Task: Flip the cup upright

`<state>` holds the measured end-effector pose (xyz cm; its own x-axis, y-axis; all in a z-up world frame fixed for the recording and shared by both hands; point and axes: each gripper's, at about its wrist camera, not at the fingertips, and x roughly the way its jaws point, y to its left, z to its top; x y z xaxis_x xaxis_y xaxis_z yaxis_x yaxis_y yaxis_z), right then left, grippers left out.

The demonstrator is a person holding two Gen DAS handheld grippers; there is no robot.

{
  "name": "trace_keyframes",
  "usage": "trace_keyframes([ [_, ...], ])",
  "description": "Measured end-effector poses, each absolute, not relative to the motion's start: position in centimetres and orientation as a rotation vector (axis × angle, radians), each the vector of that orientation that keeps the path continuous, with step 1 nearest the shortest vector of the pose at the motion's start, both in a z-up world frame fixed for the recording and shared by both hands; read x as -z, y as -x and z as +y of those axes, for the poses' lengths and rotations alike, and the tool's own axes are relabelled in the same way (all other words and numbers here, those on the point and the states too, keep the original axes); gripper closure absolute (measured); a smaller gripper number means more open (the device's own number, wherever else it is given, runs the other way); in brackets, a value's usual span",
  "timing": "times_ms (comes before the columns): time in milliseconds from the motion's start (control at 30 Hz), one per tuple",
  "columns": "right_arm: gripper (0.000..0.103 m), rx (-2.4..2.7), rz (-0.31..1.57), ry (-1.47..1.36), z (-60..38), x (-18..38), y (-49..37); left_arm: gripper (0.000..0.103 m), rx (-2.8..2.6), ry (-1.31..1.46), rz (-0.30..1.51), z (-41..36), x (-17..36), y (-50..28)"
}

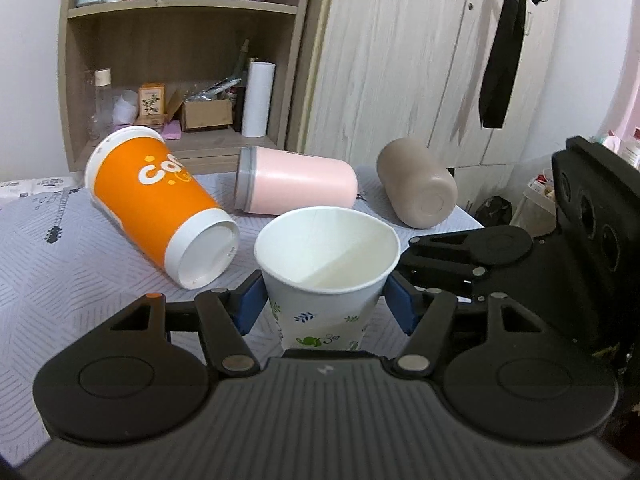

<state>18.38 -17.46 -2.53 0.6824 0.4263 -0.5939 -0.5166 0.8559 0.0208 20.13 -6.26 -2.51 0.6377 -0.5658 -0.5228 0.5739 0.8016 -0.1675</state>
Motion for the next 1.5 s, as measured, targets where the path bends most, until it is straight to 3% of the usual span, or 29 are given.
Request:
trace_keyframes([
  [100,0.039,-0.531,0.634,0.169,-17.6,2.7,-18.3,0.037,0.652,-0.014,0.603,-6.6,2.8,-20.1],
  [333,0.024,-0.509,0.638,0.171,-18.3,3.1,-17.4,0.030,0.623,-0.044,0.595,-6.6,2.9,-19.2],
  [933,0.024,-0.277,0.461,0.067,-19.8,-0.2,-7.8,0.022,0.360,-0.052,0.448,-2.8,-0.9,-9.3],
  [1133,0.022,-0.182,0.345,0.089,-19.2,-2.5,-3.4,0.014,0.273,-0.031,0.376,-1.6,-2.6,-6.2],
  [1500,0.022,-0.080,0.315,0.066,-17.7,-4.4,1.0,0.008,0.191,0.012,0.334,0.5,-4.0,-2.0],
])
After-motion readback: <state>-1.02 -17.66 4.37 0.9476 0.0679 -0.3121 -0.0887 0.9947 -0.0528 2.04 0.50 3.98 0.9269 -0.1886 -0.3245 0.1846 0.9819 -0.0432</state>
